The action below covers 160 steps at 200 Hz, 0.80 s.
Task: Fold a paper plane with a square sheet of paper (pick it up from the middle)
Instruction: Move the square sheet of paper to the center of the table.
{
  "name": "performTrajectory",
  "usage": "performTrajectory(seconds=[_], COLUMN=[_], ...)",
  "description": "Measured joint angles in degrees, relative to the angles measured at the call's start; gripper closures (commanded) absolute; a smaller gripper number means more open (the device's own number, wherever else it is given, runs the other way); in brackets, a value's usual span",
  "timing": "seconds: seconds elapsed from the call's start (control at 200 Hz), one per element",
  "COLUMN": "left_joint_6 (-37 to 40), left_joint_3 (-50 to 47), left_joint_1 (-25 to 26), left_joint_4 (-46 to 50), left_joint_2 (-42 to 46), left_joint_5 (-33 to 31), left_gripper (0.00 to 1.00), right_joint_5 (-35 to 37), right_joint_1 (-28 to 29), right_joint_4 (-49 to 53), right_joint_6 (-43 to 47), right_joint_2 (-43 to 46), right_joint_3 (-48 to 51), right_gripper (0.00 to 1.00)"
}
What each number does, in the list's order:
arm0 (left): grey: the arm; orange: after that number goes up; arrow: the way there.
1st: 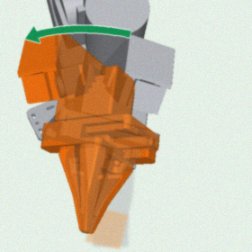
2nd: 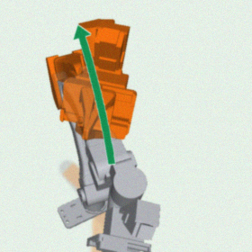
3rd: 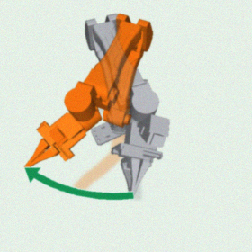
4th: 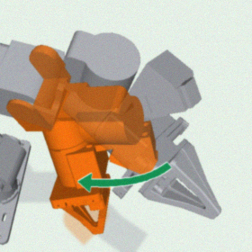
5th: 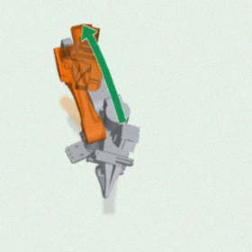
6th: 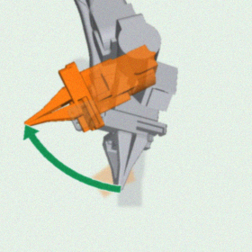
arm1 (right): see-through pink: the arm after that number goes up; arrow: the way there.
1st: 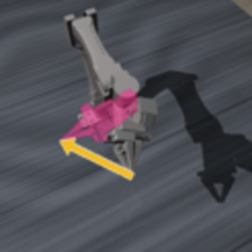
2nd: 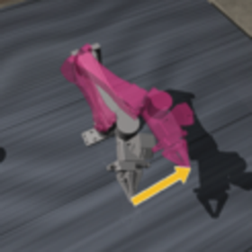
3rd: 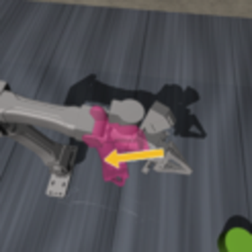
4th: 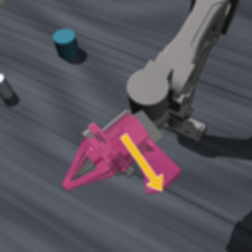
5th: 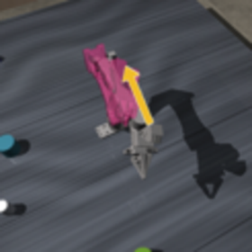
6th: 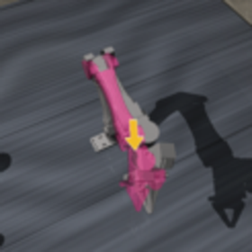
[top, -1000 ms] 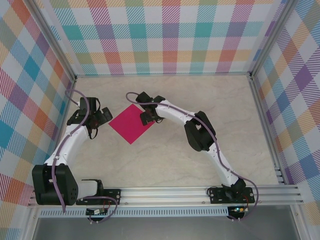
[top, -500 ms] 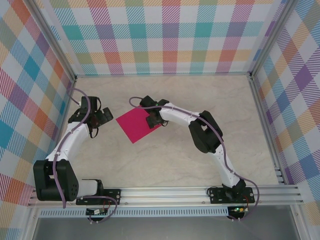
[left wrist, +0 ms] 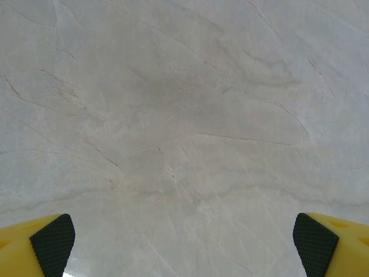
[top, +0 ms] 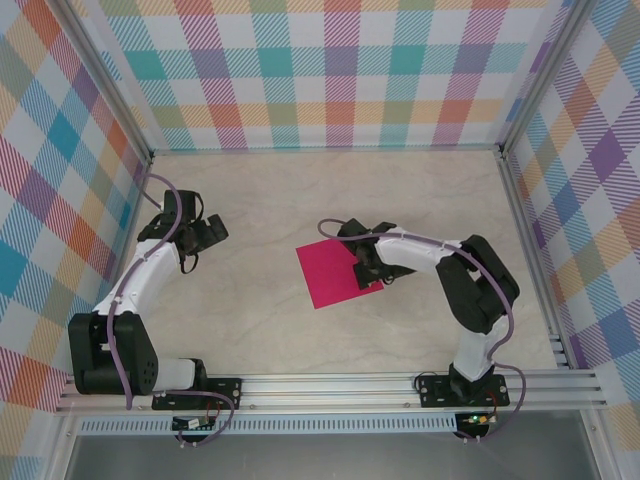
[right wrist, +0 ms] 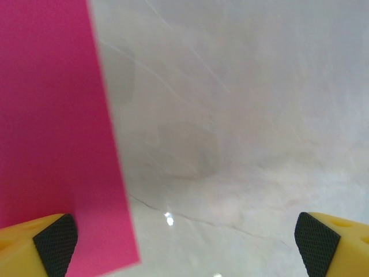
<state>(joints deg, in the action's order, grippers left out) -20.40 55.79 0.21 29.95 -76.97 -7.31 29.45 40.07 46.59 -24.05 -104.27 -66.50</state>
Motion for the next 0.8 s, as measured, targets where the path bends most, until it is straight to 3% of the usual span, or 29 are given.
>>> performTrajectory(seconds=[0.155, 0.3, 0.41, 0.585, 0.8], left_joint_6=[-1.03, -1.44, -1.46, -1.46, -1.46], left_joint_3=[0.2, 0.28, 0.28, 0.28, 0.26], left_joint_1=[0.0, 0.0, 0.0, 0.0, 0.0], left_joint_4=[0.26, 0.46, 0.81, 1.46, 1.46], left_joint_2=[-0.33, -0.33, -0.17, -0.04, -0.07], left_joint_5=[1.4, 1.95, 1.92, 1.88, 1.9], left_gripper=[0.0, 0.0, 0.0, 0.0, 0.0], right_joint_5=[-4.07, -14.97, -20.94, -23.28, -23.08], right_joint_1=[-0.33, -0.33, -0.33, -0.17, 0.57], right_joint_4=[1.73, -3.8, -5.18, -5.05, -2.1], right_joint_6=[-1.05, -1.14, -2.12, -3.04, -2.97], right_joint_2=[3.26, 5.14, 1.81, -7.54, -12.52], right_joint_3=[-3.28, -7.15, -11.04, -18.12, -20.65], right_gripper=[0.0, 0.0, 0.0, 0.0, 0.0])
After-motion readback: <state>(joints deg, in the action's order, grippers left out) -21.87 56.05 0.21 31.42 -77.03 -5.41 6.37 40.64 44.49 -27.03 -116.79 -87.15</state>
